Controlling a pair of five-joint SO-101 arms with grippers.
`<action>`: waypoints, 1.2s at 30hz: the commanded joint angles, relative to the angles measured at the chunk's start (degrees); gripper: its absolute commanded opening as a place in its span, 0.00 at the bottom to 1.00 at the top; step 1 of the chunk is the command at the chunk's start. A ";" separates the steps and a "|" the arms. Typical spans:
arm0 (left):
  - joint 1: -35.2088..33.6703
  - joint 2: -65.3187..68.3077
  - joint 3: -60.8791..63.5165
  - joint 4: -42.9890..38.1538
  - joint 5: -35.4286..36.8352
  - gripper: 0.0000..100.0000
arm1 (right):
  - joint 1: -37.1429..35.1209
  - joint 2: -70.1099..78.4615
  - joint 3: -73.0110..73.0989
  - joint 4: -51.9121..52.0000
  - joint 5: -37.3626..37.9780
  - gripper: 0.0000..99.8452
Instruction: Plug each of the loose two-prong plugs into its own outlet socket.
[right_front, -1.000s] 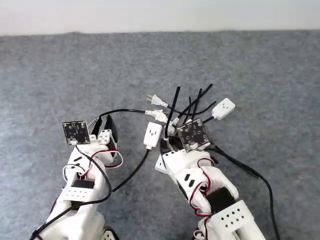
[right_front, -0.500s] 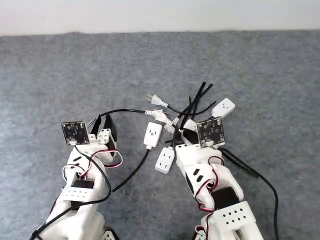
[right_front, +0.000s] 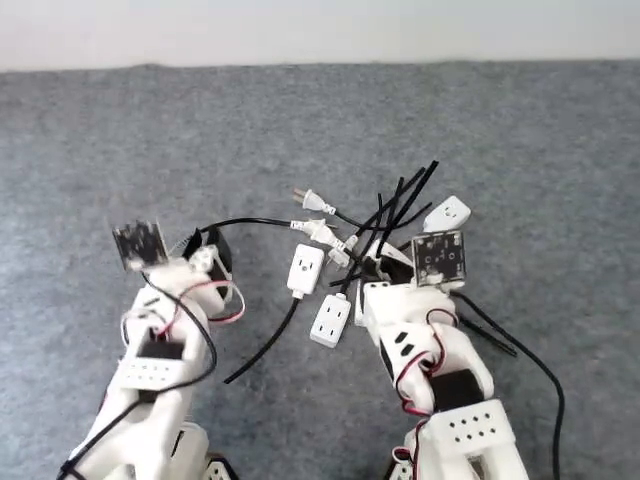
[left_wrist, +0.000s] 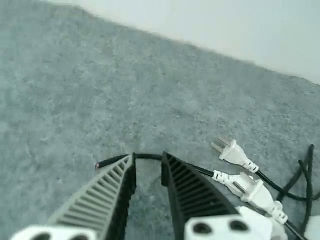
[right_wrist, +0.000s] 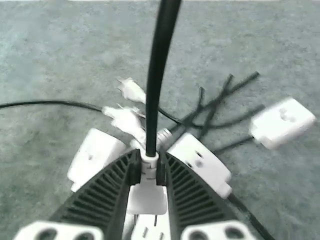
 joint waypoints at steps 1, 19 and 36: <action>2.20 -0.79 -6.37 12.13 1.76 0.08 | 1.45 6.81 -7.30 0.57 -1.41 0.01; 3.87 -1.14 -3.38 8.00 1.58 0.08 | 1.80 24.57 -11.87 -9.01 -3.96 0.01; 3.87 -0.70 -4.79 12.13 1.41 0.08 | -1.10 18.95 -18.02 8.48 10.20 0.01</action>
